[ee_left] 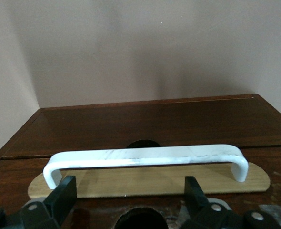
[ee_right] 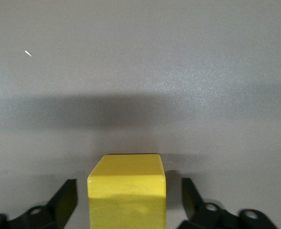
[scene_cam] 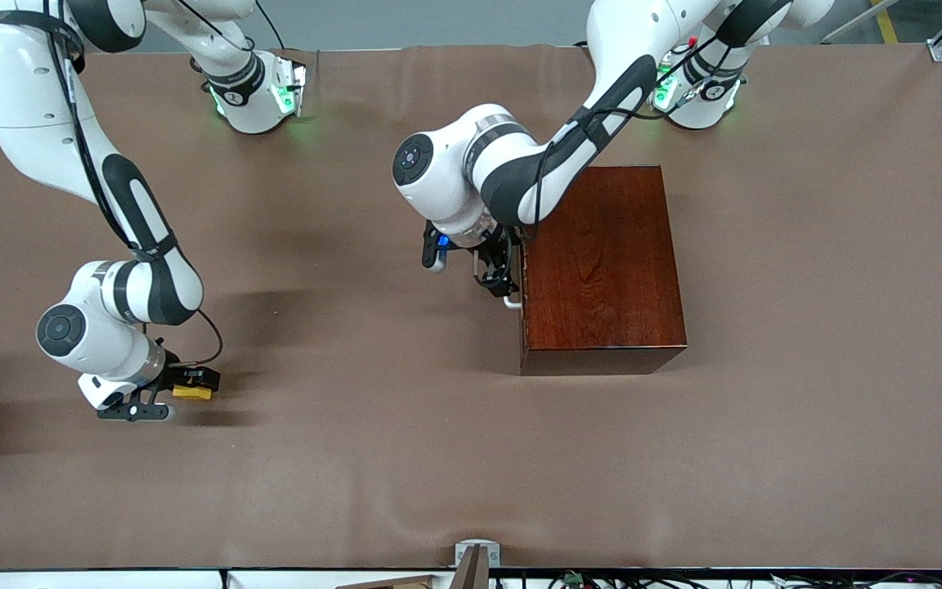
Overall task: Open drawer, take yellow block, close drawer
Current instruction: 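Lower the cube onto the table with the right gripper and release it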
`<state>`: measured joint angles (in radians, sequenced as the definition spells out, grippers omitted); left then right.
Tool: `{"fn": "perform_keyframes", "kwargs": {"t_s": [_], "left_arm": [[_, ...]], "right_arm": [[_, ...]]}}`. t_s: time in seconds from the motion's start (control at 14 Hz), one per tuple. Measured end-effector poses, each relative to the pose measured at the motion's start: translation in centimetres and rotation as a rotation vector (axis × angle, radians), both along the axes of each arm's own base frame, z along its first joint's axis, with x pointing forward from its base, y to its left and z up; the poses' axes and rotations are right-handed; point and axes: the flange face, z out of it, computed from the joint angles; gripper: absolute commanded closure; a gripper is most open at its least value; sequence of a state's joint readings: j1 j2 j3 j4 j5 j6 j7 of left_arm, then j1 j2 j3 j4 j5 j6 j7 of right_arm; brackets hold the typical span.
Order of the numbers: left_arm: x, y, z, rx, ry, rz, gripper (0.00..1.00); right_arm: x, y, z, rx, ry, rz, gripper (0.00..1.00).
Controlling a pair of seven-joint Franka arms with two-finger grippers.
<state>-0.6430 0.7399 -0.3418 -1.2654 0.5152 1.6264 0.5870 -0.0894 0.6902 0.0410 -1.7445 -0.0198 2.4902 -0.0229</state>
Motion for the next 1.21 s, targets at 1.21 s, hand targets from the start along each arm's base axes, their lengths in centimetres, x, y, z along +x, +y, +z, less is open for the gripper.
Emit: {"fn": "perform_keyframes", "kwargs": {"t_s": [1.21], "left_arm": [[1.4,2.6,17.5,-0.338,-0.352,0.892,0.00]], "right_arm": [[-5.3,1.2,5.1,-0.012,-0.140,0.030,0.00]]}}
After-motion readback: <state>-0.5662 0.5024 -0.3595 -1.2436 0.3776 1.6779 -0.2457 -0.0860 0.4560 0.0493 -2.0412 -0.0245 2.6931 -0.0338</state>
